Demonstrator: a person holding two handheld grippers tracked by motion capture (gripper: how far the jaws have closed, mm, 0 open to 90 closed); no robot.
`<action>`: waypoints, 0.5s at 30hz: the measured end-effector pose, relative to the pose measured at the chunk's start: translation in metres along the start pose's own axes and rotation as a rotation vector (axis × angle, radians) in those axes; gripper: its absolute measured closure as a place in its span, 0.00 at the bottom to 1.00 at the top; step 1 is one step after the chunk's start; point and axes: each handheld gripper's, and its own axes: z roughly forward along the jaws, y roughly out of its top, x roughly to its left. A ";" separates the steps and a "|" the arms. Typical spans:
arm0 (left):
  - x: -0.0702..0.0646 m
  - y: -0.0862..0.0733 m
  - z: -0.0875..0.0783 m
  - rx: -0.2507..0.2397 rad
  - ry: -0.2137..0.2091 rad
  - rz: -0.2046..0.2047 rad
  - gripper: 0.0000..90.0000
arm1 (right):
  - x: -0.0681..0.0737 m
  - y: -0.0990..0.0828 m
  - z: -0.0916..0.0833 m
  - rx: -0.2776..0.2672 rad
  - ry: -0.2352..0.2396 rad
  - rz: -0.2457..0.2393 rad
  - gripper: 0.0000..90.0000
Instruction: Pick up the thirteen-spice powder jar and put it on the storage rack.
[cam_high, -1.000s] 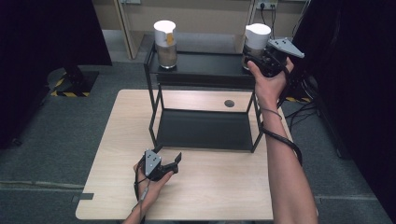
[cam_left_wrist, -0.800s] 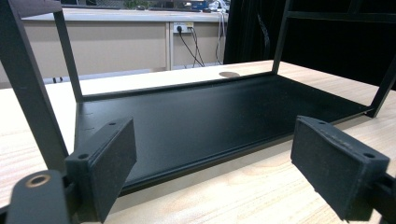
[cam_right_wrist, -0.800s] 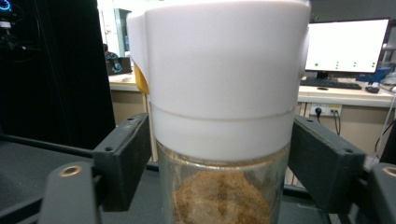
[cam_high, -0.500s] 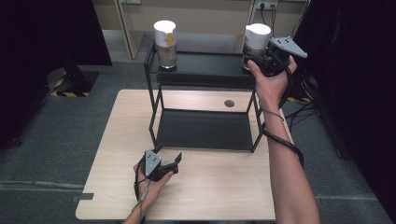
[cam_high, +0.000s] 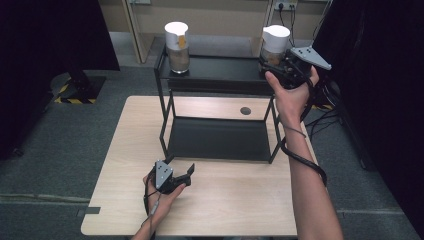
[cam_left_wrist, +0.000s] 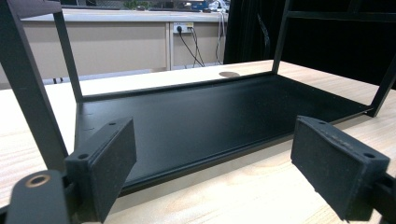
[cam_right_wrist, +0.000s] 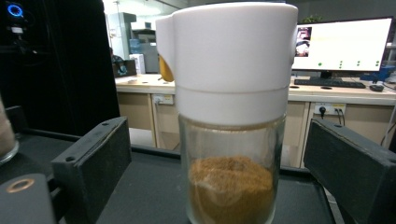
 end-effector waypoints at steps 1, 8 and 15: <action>0.000 0.000 0.000 0.000 0.000 0.000 0.15 | -0.001 -0.001 -0.002 -0.002 0.006 -0.008 0.08; -0.001 0.000 0.000 -0.001 0.002 0.000 0.15 | -0.002 -0.008 -0.013 -0.019 0.029 -0.011 0.08; -0.001 0.000 0.000 0.001 0.002 0.002 0.15 | 0.001 -0.022 -0.022 -0.030 0.048 -0.014 0.08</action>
